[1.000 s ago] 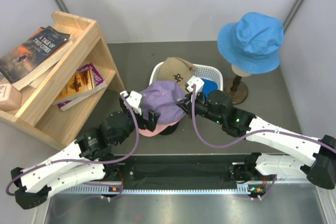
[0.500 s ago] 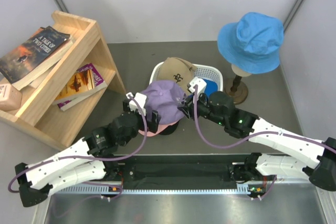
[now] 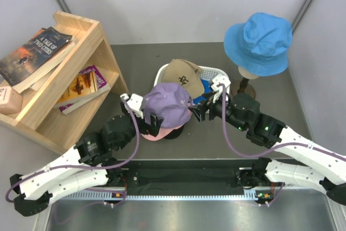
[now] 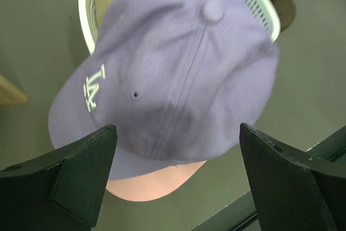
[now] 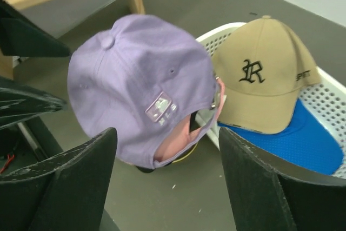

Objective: Stack the hats

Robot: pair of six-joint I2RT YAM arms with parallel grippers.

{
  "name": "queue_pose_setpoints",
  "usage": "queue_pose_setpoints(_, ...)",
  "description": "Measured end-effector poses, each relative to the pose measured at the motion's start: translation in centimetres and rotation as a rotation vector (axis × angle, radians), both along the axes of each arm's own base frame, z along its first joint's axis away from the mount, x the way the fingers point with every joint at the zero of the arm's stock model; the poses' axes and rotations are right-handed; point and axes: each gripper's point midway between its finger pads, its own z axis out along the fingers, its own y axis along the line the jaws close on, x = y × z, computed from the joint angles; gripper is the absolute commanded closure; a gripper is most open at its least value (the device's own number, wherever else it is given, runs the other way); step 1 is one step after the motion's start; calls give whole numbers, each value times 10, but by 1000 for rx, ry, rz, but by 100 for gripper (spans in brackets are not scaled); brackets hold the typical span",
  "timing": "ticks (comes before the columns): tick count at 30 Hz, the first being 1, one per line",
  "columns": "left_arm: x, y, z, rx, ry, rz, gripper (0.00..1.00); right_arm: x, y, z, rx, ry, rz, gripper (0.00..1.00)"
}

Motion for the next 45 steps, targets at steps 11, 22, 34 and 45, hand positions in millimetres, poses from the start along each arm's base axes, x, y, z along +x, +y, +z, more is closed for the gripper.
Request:
queue_pose_setpoints(11,6,-3,103,-56,-180,-37,1,63,-15,61,107,-12,-139,22)
queue_pose_setpoints(22,120,-17,117,116,-147,35,1,181,23,14,53,180,-169,22)
queue_pose_setpoints(34,159,1,87,135,-57,66,1,289,62,-80,-13,350,-213,23)
queue_pose_setpoints(45,169,19,79,168,-55,108,1,290,62,-145,-110,453,-212,40)
